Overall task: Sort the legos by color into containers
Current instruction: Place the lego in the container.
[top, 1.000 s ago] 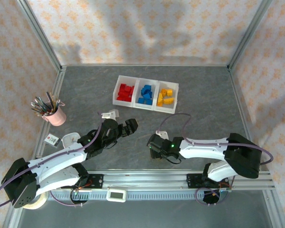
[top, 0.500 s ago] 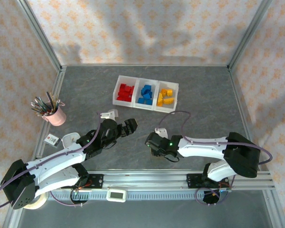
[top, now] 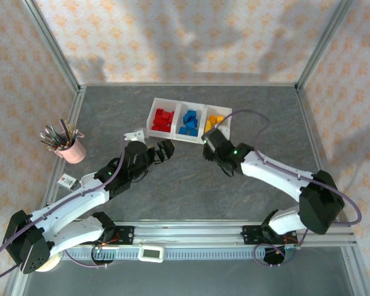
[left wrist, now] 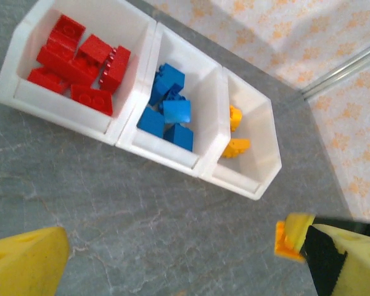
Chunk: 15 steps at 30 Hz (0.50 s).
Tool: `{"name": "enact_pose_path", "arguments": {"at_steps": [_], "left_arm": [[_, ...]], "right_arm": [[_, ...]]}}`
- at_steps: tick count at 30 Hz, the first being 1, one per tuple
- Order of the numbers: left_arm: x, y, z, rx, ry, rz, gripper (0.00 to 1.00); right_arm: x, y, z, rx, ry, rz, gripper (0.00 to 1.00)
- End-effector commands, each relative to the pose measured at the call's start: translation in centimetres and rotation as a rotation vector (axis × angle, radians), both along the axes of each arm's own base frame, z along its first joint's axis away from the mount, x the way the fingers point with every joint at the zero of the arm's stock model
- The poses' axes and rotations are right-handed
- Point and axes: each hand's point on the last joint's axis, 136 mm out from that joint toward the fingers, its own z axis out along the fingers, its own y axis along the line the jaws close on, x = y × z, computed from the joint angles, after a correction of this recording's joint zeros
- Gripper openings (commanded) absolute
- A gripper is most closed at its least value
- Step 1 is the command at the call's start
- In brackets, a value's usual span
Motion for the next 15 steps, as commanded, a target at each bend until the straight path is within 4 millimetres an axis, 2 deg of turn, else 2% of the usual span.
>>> {"name": "enact_pose_path", "arguments": {"at_steps": [1,5,8,12,15], "left_arm": [[1.1,-0.3,1.5,0.02,-0.036,-0.024,0.99],[2.4,-0.5,1.9,0.017,-0.038,-0.027,0.99],[3.3,-0.5,2.0,0.015,-0.04,-0.018,0.99],[4.0,-0.4,1.9,0.009,-0.042,-0.007,0.99],[4.4,-0.2,1.6,0.005,-0.039,0.001,0.99]], "right_arm": [[4.3,-1.4,1.9,-0.053,-0.092,-0.038,0.38],[9.1,-2.3,2.2,-0.044,-0.107,-0.081,0.38],[11.8,-2.6,1.3,-0.058,-0.092,-0.1,0.38],[14.6,-3.0,0.7,-0.064,-0.099,-0.129,0.39],[16.3,-2.8,0.2,-0.069,-0.101,-0.132,0.45]]}}
